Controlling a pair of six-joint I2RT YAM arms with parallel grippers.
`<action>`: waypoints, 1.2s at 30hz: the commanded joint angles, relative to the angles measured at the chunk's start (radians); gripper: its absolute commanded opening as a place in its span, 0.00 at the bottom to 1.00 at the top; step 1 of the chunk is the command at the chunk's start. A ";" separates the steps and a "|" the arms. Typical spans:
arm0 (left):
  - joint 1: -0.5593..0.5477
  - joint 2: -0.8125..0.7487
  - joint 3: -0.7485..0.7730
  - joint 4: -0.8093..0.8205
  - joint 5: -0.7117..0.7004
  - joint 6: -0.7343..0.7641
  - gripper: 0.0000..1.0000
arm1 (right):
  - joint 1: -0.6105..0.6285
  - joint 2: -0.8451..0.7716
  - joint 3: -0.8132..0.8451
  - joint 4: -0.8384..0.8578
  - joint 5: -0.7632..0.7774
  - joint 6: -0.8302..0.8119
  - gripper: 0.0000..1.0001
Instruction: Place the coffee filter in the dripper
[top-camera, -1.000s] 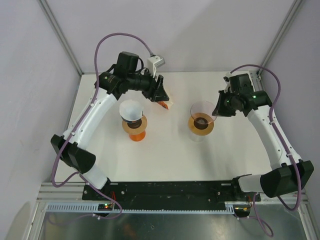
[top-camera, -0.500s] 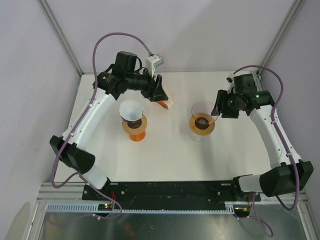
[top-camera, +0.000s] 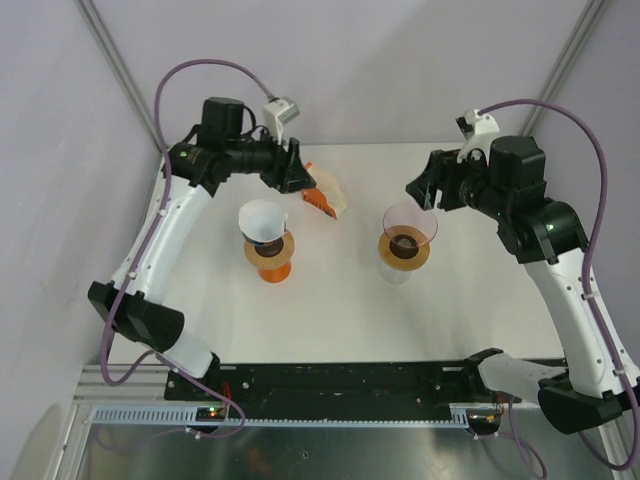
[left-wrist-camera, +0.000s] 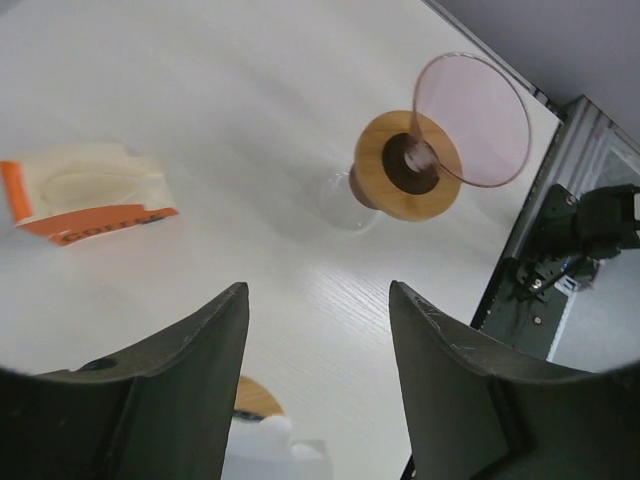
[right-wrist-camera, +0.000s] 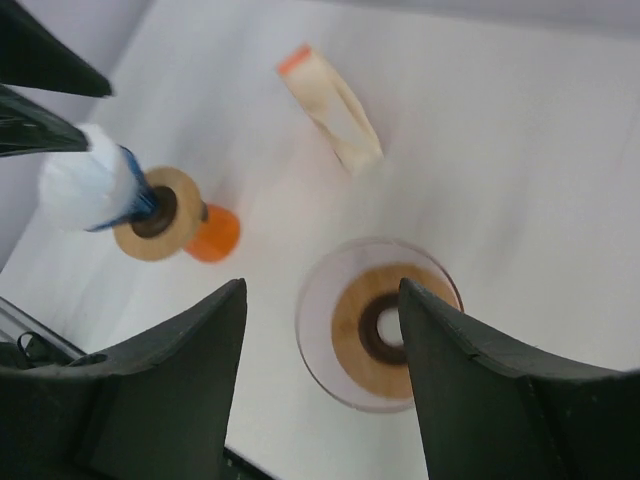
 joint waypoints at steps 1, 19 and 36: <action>0.077 -0.108 -0.008 0.014 0.037 0.029 0.64 | 0.108 0.053 0.087 0.198 0.064 -0.109 0.66; 0.355 -0.359 -0.264 0.023 -0.081 0.121 0.71 | 0.370 0.861 0.725 0.052 0.404 -0.383 0.49; 0.405 -0.399 -0.350 0.050 -0.019 0.128 0.71 | 0.343 1.124 0.741 0.022 0.414 -0.488 0.43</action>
